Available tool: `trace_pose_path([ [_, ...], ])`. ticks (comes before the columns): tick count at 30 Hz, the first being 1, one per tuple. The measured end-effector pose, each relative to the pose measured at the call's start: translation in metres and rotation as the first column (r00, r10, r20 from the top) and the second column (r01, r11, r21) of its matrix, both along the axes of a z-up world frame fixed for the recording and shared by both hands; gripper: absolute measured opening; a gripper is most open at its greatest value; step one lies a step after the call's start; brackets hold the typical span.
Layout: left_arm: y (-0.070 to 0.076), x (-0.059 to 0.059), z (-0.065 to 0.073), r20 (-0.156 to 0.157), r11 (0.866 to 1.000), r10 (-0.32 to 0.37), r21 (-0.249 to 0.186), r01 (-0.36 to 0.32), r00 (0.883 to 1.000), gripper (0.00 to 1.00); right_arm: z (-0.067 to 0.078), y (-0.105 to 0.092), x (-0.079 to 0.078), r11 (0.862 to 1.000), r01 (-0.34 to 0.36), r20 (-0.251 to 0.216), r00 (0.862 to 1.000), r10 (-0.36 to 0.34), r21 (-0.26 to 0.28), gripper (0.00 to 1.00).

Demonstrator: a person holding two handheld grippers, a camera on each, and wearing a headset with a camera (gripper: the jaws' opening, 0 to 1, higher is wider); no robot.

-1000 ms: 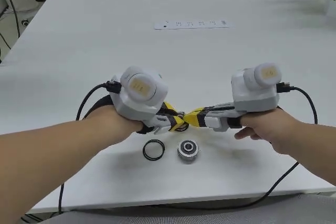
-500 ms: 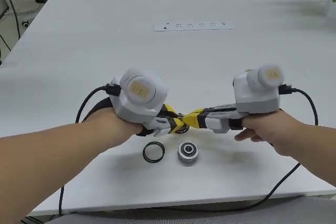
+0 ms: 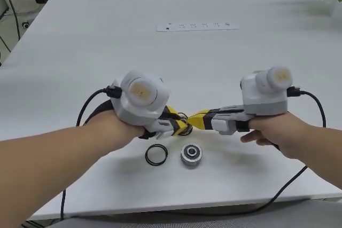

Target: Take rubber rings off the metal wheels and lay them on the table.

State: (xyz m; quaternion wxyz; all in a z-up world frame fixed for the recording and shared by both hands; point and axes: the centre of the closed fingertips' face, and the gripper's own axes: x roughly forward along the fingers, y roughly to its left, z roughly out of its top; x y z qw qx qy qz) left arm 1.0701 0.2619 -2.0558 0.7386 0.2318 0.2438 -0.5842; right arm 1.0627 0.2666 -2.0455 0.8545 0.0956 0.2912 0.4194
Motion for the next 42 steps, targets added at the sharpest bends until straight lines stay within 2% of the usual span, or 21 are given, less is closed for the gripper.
trace_pose_path([
  [6, 0.000, 0.000, 0.000, -0.002, 1.000, 0.002, -0.007, -0.002, 1.000, 0.08, -0.005, -0.003, 0.001, 1.000, 0.006, 0.007, 1.000, -0.005, -0.030, 0.00],
  [14, -0.001, 0.000, 0.001, -0.009, 1.000, -0.003, -0.015, 0.003, 1.000, 0.09, -0.005, -0.004, 0.002, 1.000, 0.010, 0.000, 1.000, -0.010, -0.023, 0.00],
  [18, -0.001, 0.000, 0.001, -0.002, 1.000, -0.011, -0.008, 0.010, 1.000, 0.09, -0.004, -0.004, 0.002, 1.000, 0.010, 0.000, 1.000, -0.010, -0.023, 0.00],
  [21, -0.002, -0.001, 0.001, 0.016, 0.999, -0.032, 0.006, 0.032, 0.999, 0.10, -0.003, -0.004, 0.002, 1.000, 0.010, 0.003, 1.000, -0.010, -0.021, 0.00],
  [24, -0.002, -0.002, 0.002, 0.018, 0.999, -0.045, 0.009, 0.045, 0.999, 0.13, -0.001, -0.004, 0.003, 1.000, 0.013, 0.005, 1.000, -0.013, -0.017, 0.00],
  [35, 0.007, -0.006, 0.013, 0.005, 0.999, -0.050, -0.015, 0.051, 0.999, 0.18, 0.004, -0.004, 0.001, 1.000, 0.016, 0.000, 1.000, -0.016, 0.002, 0.00],
  [42, 0.015, -0.009, 0.028, 0.008, 0.997, -0.046, -0.058, 0.046, 0.999, 0.25, 0.012, -0.001, -0.001, 1.000, 0.016, 0.004, 1.000, -0.016, 0.024, 0.00],
])
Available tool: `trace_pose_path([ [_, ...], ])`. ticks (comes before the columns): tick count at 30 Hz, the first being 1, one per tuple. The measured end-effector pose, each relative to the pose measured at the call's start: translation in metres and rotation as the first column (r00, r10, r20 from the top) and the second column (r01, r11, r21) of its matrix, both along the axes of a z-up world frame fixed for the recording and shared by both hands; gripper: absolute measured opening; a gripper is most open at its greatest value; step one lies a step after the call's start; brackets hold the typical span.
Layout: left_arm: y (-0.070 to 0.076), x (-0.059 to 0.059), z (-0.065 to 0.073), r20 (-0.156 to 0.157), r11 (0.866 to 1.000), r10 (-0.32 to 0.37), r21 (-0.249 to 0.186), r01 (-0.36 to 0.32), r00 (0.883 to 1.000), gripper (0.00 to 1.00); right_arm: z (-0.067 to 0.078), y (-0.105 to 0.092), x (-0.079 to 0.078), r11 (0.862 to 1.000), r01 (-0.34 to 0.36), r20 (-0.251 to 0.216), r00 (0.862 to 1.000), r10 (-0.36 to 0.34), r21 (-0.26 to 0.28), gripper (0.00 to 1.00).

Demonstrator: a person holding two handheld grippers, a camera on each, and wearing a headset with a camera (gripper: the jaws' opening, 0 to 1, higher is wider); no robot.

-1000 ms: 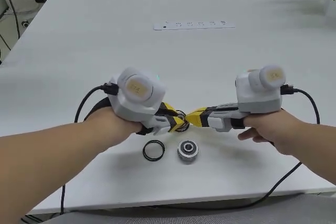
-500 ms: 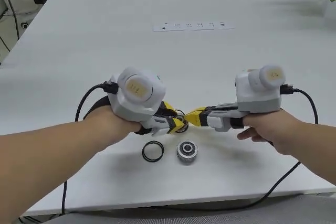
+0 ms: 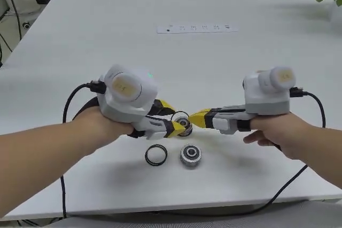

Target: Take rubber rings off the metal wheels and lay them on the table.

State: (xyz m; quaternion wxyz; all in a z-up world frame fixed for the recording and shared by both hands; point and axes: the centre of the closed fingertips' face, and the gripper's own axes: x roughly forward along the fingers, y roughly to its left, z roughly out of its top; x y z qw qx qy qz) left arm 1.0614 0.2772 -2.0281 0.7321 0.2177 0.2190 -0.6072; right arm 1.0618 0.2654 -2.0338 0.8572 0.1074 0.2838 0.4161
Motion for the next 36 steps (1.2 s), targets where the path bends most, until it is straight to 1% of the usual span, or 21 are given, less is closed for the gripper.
trace_pose_path([
  [8, 0.012, -0.006, 0.015, -0.003, 0.999, 0.003, -0.033, -0.003, 1.000, 0.29, 0.008, 0.004, -0.003, 1.000, -0.003, -0.002, 1.000, 0.003, 0.026, 0.00],
  [10, 0.016, -0.006, 0.019, 0.005, 0.999, 0.008, -0.041, -0.008, 1.000, 0.31, 0.010, 0.006, -0.004, 0.999, -0.005, -0.001, 1.000, 0.005, 0.032, 0.00],
  [12, 0.021, -0.003, 0.023, 0.007, 0.999, 0.016, -0.052, -0.016, 1.000, 0.31, 0.012, 0.008, -0.005, 0.999, -0.010, 0.004, 1.000, 0.010, 0.034, 0.00],
  [14, 0.024, -0.003, 0.029, 0.009, 0.998, 0.024, -0.064, -0.024, 1.000, 0.31, 0.013, 0.010, -0.006, 0.999, -0.015, 0.003, 1.000, 0.015, 0.036, 0.00],
  [17, 0.027, -0.005, 0.035, 0.011, 0.997, 0.029, -0.077, -0.028, 1.000, 0.32, 0.014, 0.012, -0.006, 1.000, -0.021, 0.017, 1.000, 0.020, 0.023, 0.00],
  [20, 0.034, -0.008, 0.040, 0.024, 0.996, 0.027, -0.081, -0.025, 0.999, 0.33, 0.018, 0.015, -0.008, 0.999, -0.030, 0.016, 0.999, 0.029, 0.036, 0.00],
  [28, 0.049, -0.014, 0.048, 0.018, 0.994, 0.040, -0.098, -0.039, 0.999, 0.37, 0.022, 0.024, -0.014, 0.997, -0.054, -0.002, 0.999, 0.054, 0.064, 0.00],
  [32, 0.058, -0.017, 0.049, 0.016, 0.995, 0.043, -0.093, -0.041, 0.999, 0.40, 0.023, 0.029, -0.017, 0.995, -0.066, -0.006, 0.998, 0.067, 0.070, 0.00],
  [36, 0.064, -0.022, 0.050, 0.018, 0.995, 0.041, -0.091, -0.039, 0.999, 0.41, 0.024, 0.034, -0.019, 0.994, -0.079, -0.012, 0.997, 0.080, 0.076, 0.00],
])
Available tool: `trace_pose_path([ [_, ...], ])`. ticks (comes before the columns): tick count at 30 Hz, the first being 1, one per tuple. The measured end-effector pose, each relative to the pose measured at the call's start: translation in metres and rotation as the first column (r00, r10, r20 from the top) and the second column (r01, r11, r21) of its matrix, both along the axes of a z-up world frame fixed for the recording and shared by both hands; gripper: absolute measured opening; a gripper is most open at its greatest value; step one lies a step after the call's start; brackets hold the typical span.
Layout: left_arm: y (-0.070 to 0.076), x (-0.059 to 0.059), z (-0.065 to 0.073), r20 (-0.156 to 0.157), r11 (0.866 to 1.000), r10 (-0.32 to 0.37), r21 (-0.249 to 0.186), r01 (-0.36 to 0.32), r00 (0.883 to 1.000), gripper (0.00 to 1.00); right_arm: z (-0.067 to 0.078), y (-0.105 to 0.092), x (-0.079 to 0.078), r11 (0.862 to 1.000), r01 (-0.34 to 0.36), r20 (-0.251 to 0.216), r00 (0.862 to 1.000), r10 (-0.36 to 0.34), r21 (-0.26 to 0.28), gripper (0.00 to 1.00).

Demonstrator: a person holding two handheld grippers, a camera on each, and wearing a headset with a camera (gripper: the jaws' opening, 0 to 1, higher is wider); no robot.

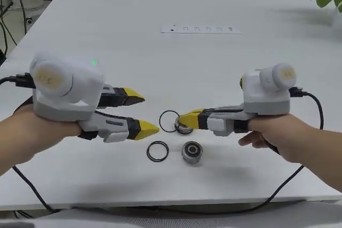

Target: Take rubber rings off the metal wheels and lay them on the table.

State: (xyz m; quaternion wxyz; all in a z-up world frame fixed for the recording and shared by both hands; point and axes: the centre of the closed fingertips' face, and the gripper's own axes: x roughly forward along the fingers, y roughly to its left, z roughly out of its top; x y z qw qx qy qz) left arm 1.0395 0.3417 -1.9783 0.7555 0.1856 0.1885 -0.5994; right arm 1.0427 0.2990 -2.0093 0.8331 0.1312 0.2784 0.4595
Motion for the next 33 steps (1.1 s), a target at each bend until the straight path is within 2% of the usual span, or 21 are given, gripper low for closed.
trace_pose_path([
  [10, 0.009, -0.008, 0.003, -0.004, 1.000, 0.001, -0.014, -0.001, 1.000, 0.44, -0.001, 0.012, -0.008, 0.999, -0.035, -0.022, 0.999, 0.035, 0.006, 0.00],
  [13, 0.013, -0.008, 0.002, 0.001, 1.000, 0.003, -0.007, -0.003, 1.000, 0.45, -0.006, 0.016, -0.012, 0.999, -0.051, -0.039, 0.998, 0.051, -0.003, 0.00],
  [25, 0.028, -0.014, -0.005, -0.016, 1.000, 0.024, 0.000, -0.024, 1.000, 0.47, -0.023, 0.026, -0.020, 0.995, -0.096, -0.084, 0.992, 0.093, -0.026, 0.00],
  [33, 0.035, -0.017, -0.007, -0.019, 0.999, 0.032, 0.005, -0.032, 0.999, 0.48, -0.029, 0.034, -0.025, 0.992, -0.121, -0.106, 0.988, 0.115, -0.046, 0.00],
])
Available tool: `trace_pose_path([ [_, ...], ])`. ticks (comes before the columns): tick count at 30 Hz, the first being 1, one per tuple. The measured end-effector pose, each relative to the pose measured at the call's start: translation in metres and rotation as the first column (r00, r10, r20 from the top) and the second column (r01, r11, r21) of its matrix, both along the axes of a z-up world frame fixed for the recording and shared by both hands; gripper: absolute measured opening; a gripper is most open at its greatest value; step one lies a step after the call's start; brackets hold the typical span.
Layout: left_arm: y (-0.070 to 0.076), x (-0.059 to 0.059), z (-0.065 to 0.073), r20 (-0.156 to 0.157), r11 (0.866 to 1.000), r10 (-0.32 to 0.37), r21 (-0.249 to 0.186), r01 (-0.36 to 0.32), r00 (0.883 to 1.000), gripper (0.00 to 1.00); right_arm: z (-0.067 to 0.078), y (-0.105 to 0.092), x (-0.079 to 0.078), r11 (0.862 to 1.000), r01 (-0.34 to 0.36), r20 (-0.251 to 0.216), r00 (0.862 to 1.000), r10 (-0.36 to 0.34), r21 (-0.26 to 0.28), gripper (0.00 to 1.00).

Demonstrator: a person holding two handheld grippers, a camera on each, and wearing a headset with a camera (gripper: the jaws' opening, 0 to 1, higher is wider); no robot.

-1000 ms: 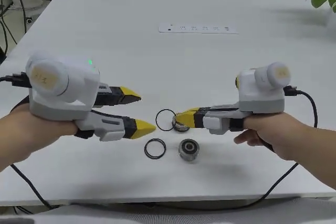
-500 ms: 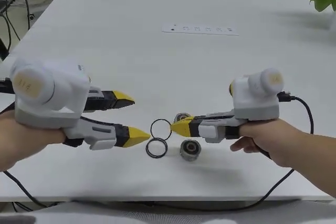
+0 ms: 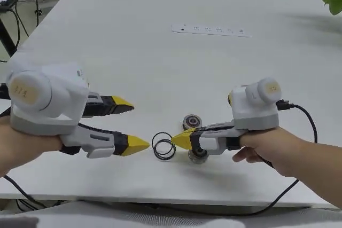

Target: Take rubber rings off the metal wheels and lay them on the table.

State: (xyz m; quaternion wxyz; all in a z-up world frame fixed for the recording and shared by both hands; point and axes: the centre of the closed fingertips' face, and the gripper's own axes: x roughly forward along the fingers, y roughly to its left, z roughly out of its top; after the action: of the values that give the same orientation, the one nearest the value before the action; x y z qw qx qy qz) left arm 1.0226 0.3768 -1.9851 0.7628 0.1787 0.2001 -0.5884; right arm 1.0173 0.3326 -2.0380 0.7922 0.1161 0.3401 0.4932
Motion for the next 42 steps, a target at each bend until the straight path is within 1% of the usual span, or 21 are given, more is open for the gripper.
trace_pose_path([
  [3, 0.002, -0.001, -0.002, -0.004, 1.000, 0.002, 0.003, -0.002, 1.000, 0.48, -0.002, 0.001, -0.001, 1.000, -0.002, -0.007, 1.000, 0.002, -0.006, 0.00],
  [9, 0.002, -0.002, -0.003, -0.009, 1.000, 0.006, 0.004, -0.006, 1.000, 0.48, -0.009, -0.001, -0.003, 0.999, -0.003, -0.021, 1.000, 0.002, -0.038, 0.00],
  [15, 0.002, -0.001, -0.004, -0.011, 1.000, 0.008, 0.008, -0.008, 1.000, 0.48, -0.013, -0.005, 0.000, 0.999, 0.013, -0.024, 1.000, -0.014, -0.047, 0.00],
  [21, 0.002, -0.002, -0.005, -0.012, 1.000, 0.006, 0.015, -0.006, 1.000, 0.48, -0.015, -0.006, 0.001, 0.998, 0.013, -0.015, 1.000, -0.014, -0.068, 0.00],
  [24, 0.002, -0.002, -0.005, -0.013, 1.000, 0.006, 0.015, -0.006, 1.000, 0.48, -0.016, -0.006, 0.003, 0.998, 0.017, -0.020, 1.000, -0.019, -0.066, 0.00],
  [29, 0.002, -0.002, -0.006, -0.015, 1.000, 0.003, 0.022, -0.003, 1.000, 0.48, -0.017, -0.005, 0.004, 0.996, 0.014, -0.003, 1.000, -0.014, -0.085, 0.00],
  [32, 0.002, -0.003, -0.007, -0.016, 1.000, 0.002, 0.024, -0.002, 1.000, 0.48, -0.017, -0.007, 0.006, 0.996, 0.018, 0.000, 1.000, -0.018, -0.089, 0.00],
  [42, 0.002, -0.005, -0.009, -0.023, 0.999, -0.004, 0.032, 0.004, 1.000, 0.48, -0.018, -0.008, 0.005, 0.993, 0.007, 0.027, 1.000, -0.004, -0.120, 0.00],
])
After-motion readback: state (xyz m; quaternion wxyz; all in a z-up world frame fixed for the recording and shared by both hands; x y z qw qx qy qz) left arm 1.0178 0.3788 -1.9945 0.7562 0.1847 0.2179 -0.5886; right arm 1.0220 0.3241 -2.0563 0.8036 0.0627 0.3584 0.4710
